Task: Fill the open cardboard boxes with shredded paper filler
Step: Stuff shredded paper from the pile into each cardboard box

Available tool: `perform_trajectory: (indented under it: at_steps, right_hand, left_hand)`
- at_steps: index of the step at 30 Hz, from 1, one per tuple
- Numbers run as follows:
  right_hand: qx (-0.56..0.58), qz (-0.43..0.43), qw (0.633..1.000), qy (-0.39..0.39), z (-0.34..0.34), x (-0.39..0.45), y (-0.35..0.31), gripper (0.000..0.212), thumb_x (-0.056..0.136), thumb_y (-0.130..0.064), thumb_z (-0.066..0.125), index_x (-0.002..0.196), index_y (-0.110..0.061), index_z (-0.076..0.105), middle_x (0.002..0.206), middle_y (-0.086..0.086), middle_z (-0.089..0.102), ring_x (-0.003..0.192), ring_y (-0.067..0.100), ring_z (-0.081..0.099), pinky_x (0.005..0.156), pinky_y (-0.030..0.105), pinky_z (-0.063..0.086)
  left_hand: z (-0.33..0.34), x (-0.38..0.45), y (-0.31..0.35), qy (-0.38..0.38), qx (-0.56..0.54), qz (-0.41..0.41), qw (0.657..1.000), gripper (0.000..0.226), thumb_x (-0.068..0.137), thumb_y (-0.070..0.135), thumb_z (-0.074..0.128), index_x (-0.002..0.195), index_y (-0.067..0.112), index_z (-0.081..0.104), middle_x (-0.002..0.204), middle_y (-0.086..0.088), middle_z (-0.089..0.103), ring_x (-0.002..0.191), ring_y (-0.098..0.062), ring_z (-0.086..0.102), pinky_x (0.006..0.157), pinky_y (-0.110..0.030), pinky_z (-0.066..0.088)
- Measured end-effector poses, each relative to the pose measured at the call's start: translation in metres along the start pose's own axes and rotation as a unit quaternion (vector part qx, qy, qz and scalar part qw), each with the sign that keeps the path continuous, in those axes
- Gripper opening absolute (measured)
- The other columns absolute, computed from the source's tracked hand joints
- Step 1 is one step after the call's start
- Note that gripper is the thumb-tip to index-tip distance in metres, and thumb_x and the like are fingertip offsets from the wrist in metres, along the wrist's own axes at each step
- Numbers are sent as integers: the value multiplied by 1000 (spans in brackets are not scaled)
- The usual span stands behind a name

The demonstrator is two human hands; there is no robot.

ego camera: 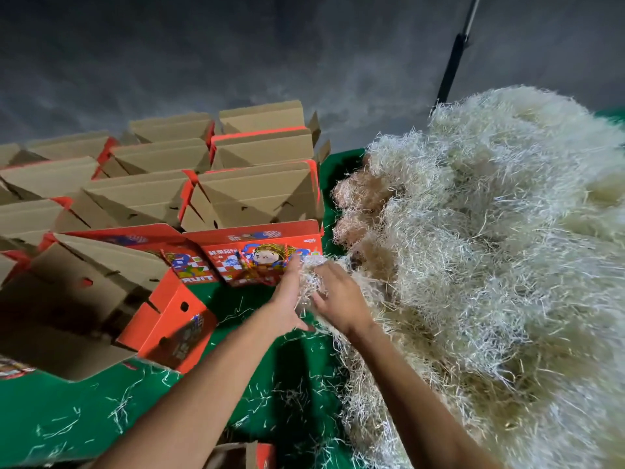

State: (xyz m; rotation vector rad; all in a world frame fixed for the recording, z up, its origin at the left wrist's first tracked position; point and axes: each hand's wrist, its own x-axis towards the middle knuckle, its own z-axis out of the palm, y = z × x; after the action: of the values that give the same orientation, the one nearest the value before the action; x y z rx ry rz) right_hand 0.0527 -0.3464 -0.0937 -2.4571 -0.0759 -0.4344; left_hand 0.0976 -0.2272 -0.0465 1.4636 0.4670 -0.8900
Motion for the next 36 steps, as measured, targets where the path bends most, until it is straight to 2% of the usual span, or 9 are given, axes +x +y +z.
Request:
perform_trajectory:
  at_steps: [5, 10, 15, 21, 24, 27, 31, 34, 36]
  right_hand:
    - [167, 10, 984, 65, 1, 6, -61, 33, 83, -23, 41, 109, -8, 54, 98, 3, 54, 88, 18, 52, 77, 38, 51]
    - [-32, -48, 988, 142, 3, 8, -108, 40, 92, -41, 43, 105, -8, 62, 104, 8, 58, 98, 25, 49, 90, 41, 42]
    - [174, 53, 981, 68, 5, -5, -165, 65, 92, -57, 42, 145, -18, 40, 144, -3, 43, 133, 15, 40, 111, 35, 34]
    - [418, 223, 881, -4, 9, -28, -243, 88, 80, -91, 25, 152, -41, 27, 153, -11, 40, 137, 4, 35, 114, 33, 22]
    - [532, 202, 822, -31, 15, -41, -277, 59, 90, -74, 36, 135, -42, 55, 139, -12, 59, 129, 7, 54, 112, 42, 37]
    - [499, 187, 846, 2, 21, -61, -313, 41, 87, -81, 36, 123, -64, 45, 127, -49, 46, 115, -27, 42, 114, 29, 28]
    - [429, 108, 894, 67, 32, -86, -362, 39, 93, -71, 45, 128, -56, 51, 125, -47, 51, 117, -27, 43, 95, -3, 30]
    - [430, 90, 891, 117, 40, -89, -374, 25, 101, -46, 52, 120, -36, 65, 113, -29, 66, 108, -12, 59, 87, 3, 41]
    - [402, 116, 899, 131, 42, -86, -374, 18, 103, -38, 51, 102, -32, 68, 98, -26, 69, 93, -11, 62, 79, 9, 45]
  left_hand:
    - [-29, -21, 4, -73, -237, -25, 968, 51, 87, 60, 60, 106, 12, 65, 92, -14, 75, 82, -31, 75, 69, -41, 59]
    - [-58, -59, 12, -6, -223, 51, 973, 57, 101, 53, 35, 143, 16, 48, 149, -10, 46, 141, -31, 40, 105, -44, 39]
    - [-92, -106, 17, -10, -288, 105, 952, 51, 98, 50, 43, 111, 9, 70, 98, -15, 75, 89, -29, 70, 78, -37, 54]
    - [-150, -155, 2, -9, -304, 126, 944, 54, 96, 53, 45, 117, 9, 67, 110, -21, 72, 99, -36, 70, 88, -44, 54]
    - [-166, -183, -15, 42, -203, 178, 962, 57, 95, 56, 54, 129, 11, 63, 126, -16, 66, 116, -34, 63, 105, -51, 46]
    - [-181, -209, -38, 234, -81, 258, 934, 70, 93, 61, 50, 151, 22, 39, 152, -5, 45, 139, -28, 42, 117, -46, 30]
    - [-200, -237, -62, 185, -124, 339, 914, 87, 76, 83, 48, 150, 40, 33, 153, 7, 42, 139, -20, 41, 113, -38, 33]
    - [-210, -253, -63, 116, -135, 303, 936, 56, 77, 82, 54, 114, 42, 66, 114, 7, 72, 105, -16, 69, 82, -29, 55]
    - [-213, -258, -74, 113, -119, 295, 941, 53, 77, 81, 55, 114, 45, 64, 119, 11, 68, 102, -12, 68, 84, -35, 56]
